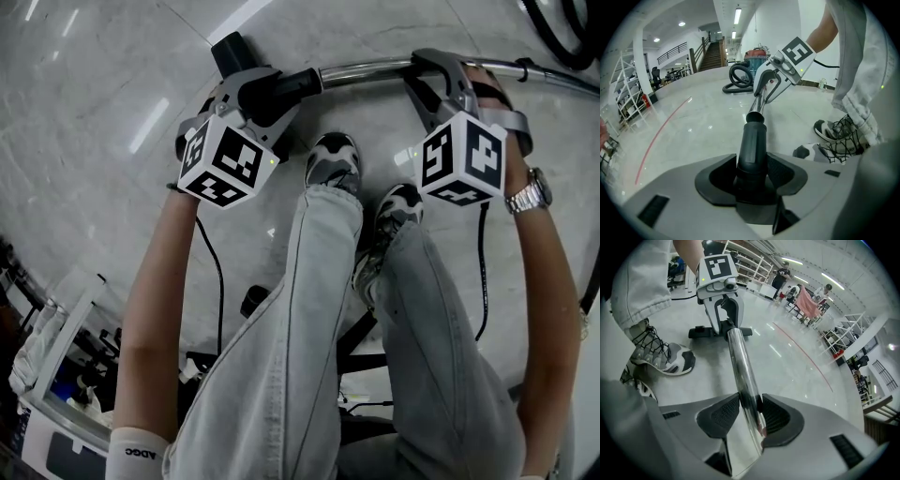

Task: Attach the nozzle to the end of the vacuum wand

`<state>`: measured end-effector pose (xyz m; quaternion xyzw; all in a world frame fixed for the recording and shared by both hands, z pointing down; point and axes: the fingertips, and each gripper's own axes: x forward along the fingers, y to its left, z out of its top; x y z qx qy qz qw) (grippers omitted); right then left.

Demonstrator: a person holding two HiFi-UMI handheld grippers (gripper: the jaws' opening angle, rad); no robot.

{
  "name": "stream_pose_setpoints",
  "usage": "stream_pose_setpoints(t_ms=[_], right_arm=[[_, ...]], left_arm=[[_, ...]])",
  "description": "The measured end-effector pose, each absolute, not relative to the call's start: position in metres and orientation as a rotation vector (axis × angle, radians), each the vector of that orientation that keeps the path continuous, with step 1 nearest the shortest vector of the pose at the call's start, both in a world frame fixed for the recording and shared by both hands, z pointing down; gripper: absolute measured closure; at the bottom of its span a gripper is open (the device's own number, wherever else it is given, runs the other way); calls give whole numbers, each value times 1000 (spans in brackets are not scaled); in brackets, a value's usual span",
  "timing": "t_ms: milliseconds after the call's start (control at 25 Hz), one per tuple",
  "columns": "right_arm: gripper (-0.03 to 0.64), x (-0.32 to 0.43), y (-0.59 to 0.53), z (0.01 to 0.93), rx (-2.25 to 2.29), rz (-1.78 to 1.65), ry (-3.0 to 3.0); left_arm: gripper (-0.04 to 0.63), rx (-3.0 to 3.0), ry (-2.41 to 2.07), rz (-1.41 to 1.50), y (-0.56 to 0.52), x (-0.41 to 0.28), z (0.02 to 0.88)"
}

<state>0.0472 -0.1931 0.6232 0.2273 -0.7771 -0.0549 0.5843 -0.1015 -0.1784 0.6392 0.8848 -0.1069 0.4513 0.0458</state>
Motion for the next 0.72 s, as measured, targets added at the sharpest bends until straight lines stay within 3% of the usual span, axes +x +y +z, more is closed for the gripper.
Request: stream_pose_setpoints(t_ms=[720], right_arm=[[462, 42, -176, 647, 470, -144, -1777]], left_arm=[[402, 2731, -218, 1430, -165, -97, 649]])
